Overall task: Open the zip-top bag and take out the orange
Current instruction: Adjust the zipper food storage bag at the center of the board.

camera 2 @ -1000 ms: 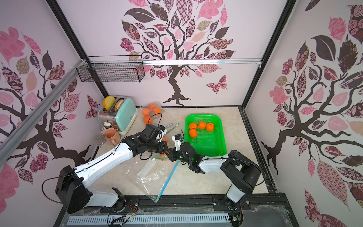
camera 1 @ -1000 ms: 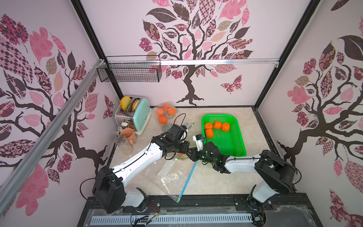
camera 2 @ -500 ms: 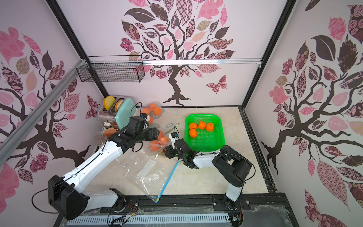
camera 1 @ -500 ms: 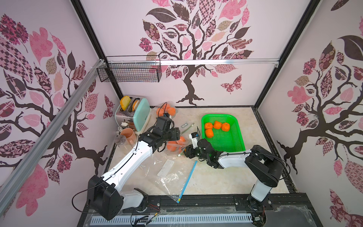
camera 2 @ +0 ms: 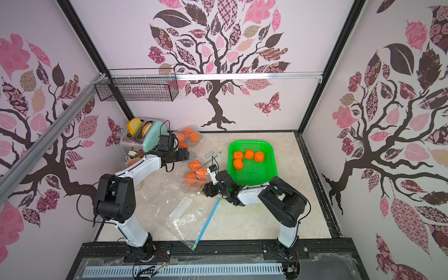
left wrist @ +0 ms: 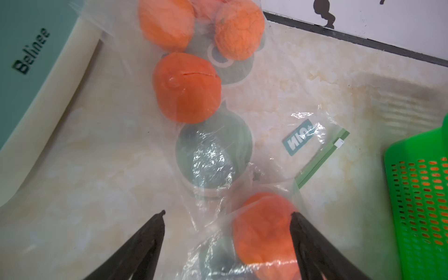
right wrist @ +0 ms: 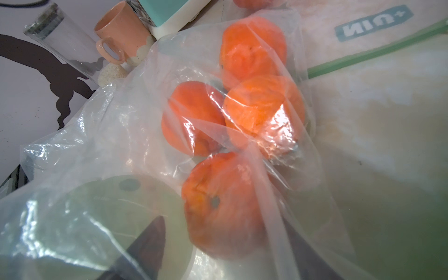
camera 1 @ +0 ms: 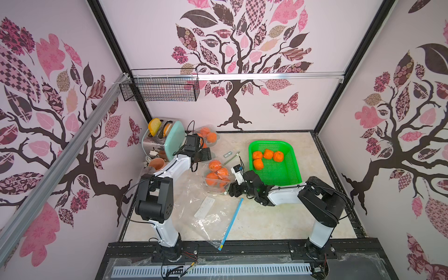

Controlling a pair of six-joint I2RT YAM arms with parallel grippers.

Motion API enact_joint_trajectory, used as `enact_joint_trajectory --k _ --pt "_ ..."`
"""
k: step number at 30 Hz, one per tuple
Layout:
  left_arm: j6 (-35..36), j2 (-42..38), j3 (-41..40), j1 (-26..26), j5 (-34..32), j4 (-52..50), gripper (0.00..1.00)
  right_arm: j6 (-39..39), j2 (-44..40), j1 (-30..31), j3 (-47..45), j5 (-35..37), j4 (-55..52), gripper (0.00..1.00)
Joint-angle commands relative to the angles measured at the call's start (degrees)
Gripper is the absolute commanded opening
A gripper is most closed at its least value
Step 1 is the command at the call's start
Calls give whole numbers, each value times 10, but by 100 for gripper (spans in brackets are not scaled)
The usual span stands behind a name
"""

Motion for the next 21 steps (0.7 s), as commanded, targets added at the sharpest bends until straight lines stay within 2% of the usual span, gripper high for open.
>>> enact_joint_trajectory --k 1,5,9,15,21 --pt "22 28 21 1 55 60 84 -8 14 0 -4 -9 -1 73" --pt "32 66 33 0 59 75 85 -12 16 0 -4 -3 -6 74" --pt "51 97 52 1 103 17 84 -13 11 0 -11 -5 -3 74" --pt "36 46 -16 0 143 1 79 -20 3 -1 -15 3 -1 74" --pt "4 -10 -101 -1 151 33 64 -21 -6 -3 -25 10 0 74"
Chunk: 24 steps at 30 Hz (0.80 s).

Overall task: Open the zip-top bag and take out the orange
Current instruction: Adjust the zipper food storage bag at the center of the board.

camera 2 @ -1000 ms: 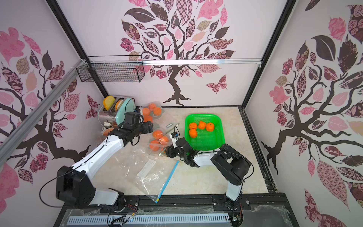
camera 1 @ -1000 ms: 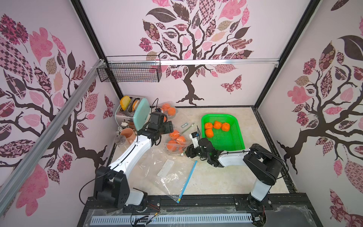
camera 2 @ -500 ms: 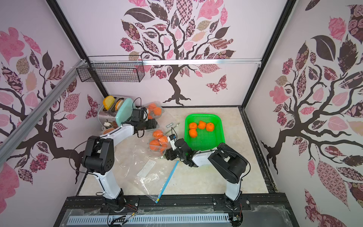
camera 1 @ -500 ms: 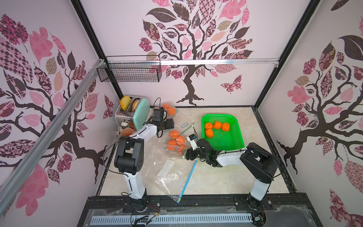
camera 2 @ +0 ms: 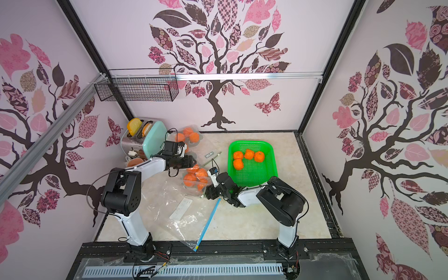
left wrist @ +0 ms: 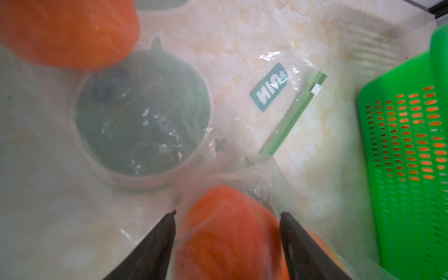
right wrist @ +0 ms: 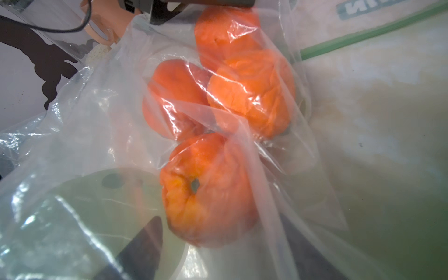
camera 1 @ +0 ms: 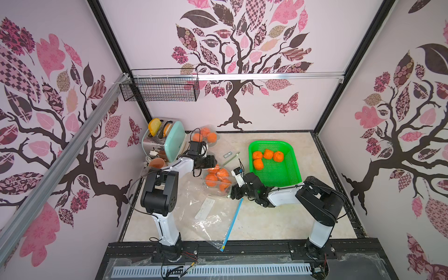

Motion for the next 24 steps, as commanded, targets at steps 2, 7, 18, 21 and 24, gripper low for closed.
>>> enact_joint_trajectory --k 2,7,18,21,24 --pt "-22 -42 -46 -1 13 13 60 -7 -18 -3 -9 8 -4 74" --pt "-46 -69 -94 -1 23 66 42 -12 -21 -4 -9 8 -4 74" --pt "-60 -64 -114 2 -36 85 0 -26 -42 -6 -18 9 -4 73" --pt "-61 -50 -115 3 -47 82 0 -20 -50 -11 -15 11 -7 73" --pt "-63 -39 -118 3 -45 85 0 11 -41 -17 17 3 -45 72"
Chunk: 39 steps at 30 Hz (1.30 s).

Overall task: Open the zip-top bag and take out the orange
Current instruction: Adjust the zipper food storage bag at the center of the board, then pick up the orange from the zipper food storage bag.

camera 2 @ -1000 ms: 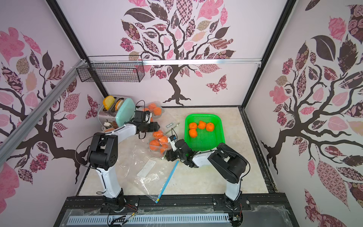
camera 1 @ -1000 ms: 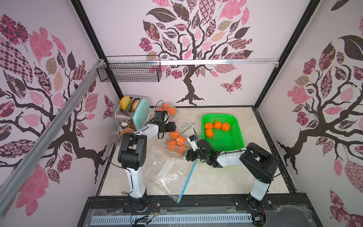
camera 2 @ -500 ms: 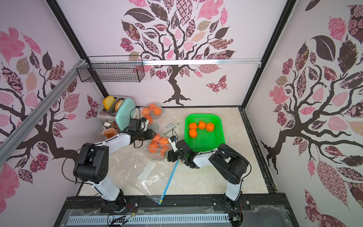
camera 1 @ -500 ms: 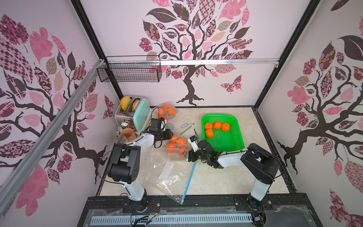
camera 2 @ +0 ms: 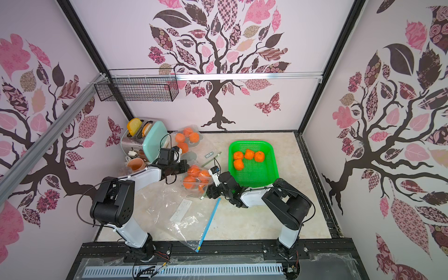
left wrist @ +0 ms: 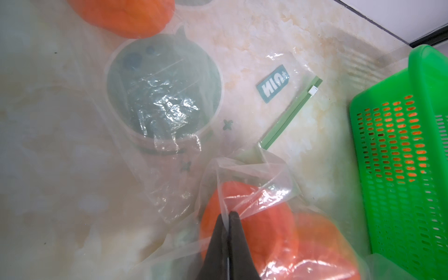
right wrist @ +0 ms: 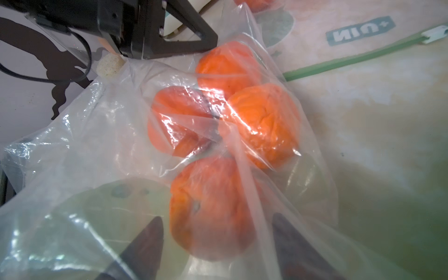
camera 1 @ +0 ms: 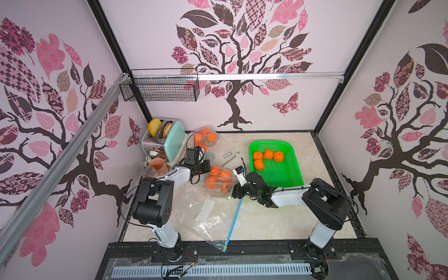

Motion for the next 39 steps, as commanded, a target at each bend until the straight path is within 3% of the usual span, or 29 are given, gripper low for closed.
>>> enact_joint_trajectory --k 1,10,13,22,30,39 --pt "-2 25 -12 3 -19 -10 0 31 4 -9 46 -7 -59 72" --pt "-5 32 -21 6 -16 -7 0 54 60 -9 109 -59 -99 75" --pt "-5 30 -23 6 -20 -7 0 44 87 -7 153 -72 -165 76" --pt "-13 25 -30 8 -31 0 0 19 90 12 140 -61 -189 77" --pt "-27 10 -46 12 -56 16 0 4 77 12 142 -47 -197 55" --pt "-45 -23 -76 25 -70 63 0 -5 -34 7 90 -20 -135 53"
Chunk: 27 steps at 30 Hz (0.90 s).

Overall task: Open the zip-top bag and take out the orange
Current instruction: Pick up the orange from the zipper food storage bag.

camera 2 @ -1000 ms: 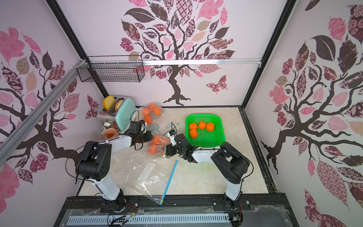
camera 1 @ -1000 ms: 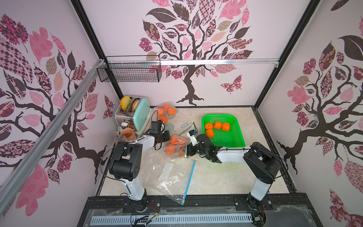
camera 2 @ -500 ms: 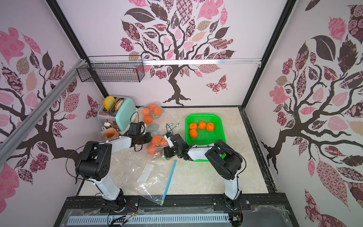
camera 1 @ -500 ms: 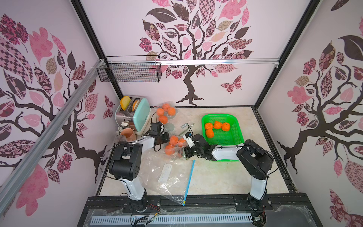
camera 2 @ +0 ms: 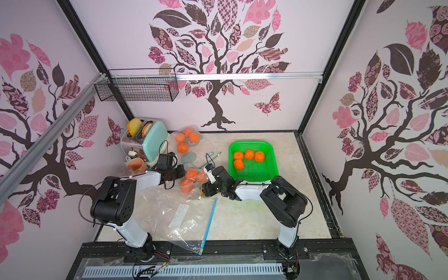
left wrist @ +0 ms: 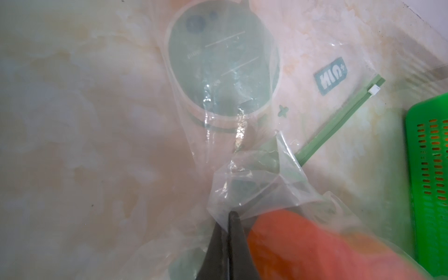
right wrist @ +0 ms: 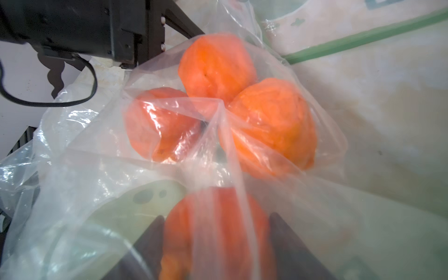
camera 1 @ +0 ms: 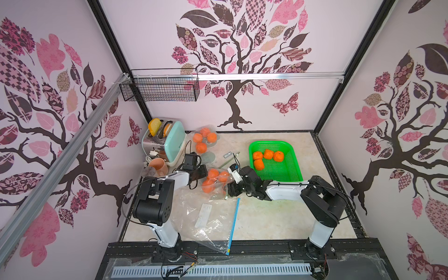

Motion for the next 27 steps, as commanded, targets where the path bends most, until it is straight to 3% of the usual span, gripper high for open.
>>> enact_joint_trajectory --k 1,13,18,22,27 --pt "-8 -21 -11 6 -20 24 0 -12 -50 -3 -7 17 21 53" --pt "3 -41 -47 13 -59 57 0 1 -192 -39 -39 48 -54 55" --pt "-6 -39 -57 18 -41 80 0 9 -271 -69 -73 95 -63 55" --pt "-17 -31 -65 18 -34 97 0 36 -311 -136 -94 132 -66 57" --pt "-18 -38 -65 19 -32 91 0 90 -284 -250 -109 149 -43 58"
